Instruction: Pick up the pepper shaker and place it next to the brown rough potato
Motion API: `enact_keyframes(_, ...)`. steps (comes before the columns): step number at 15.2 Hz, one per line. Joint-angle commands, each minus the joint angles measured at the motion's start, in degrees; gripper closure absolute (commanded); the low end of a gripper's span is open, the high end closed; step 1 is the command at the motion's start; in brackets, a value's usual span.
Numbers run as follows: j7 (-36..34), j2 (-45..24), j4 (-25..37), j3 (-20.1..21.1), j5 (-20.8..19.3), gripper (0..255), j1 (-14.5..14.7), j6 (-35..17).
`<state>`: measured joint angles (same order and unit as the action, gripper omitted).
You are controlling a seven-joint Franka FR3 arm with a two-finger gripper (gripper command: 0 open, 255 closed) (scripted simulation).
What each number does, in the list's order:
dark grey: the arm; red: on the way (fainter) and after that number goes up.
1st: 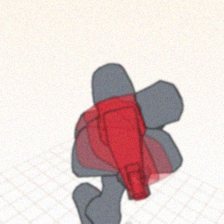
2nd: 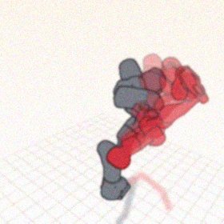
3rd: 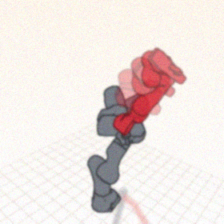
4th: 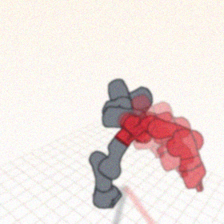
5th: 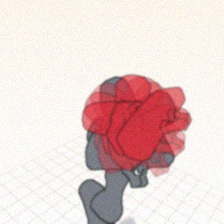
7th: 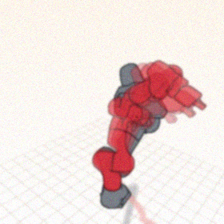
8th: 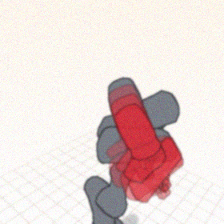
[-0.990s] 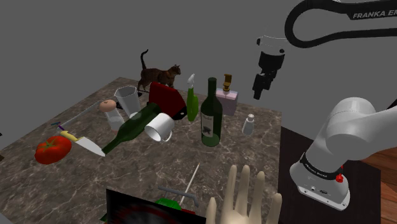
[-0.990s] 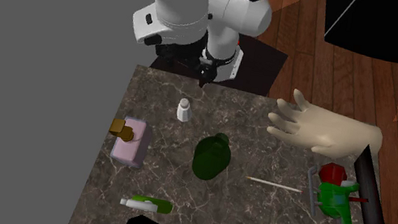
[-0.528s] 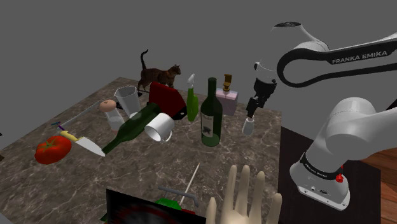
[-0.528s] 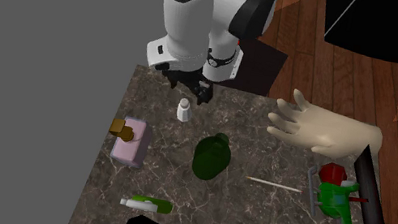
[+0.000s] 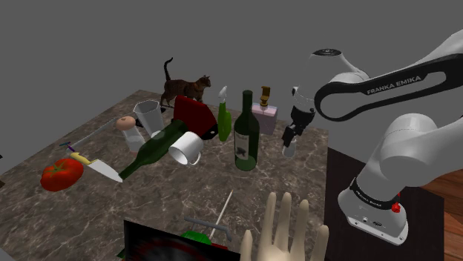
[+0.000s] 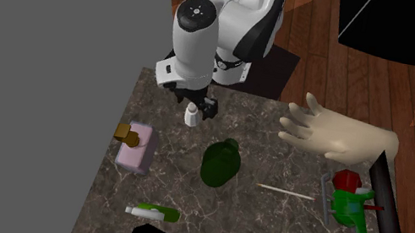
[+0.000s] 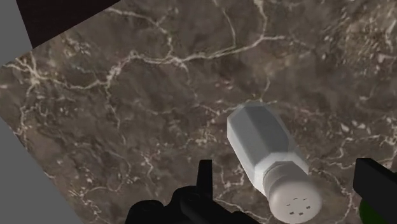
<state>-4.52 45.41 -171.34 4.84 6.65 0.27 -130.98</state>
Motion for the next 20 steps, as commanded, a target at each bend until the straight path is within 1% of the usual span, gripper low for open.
enact_keyframes(1, 0.19, -0.96, -0.84, -0.02, 0.08, 0, -0.02, -1.86)
enact_keyframes(9, 0.19, -0.95, -0.84, -0.03, 0.08, 0, -0.02, -1.84)
enact_keyframes(10, 0.19, -0.95, -0.84, -0.03, 0.08, 255, -0.02, -1.84)
enact_keyframes(19, 0.19, -0.96, -0.84, -0.03, 0.08, 255, -0.01, -1.86)
enact_keyframes(20, 0.14, -0.25, -0.37, -0.07, -0.02, 255, -0.06, -0.68)
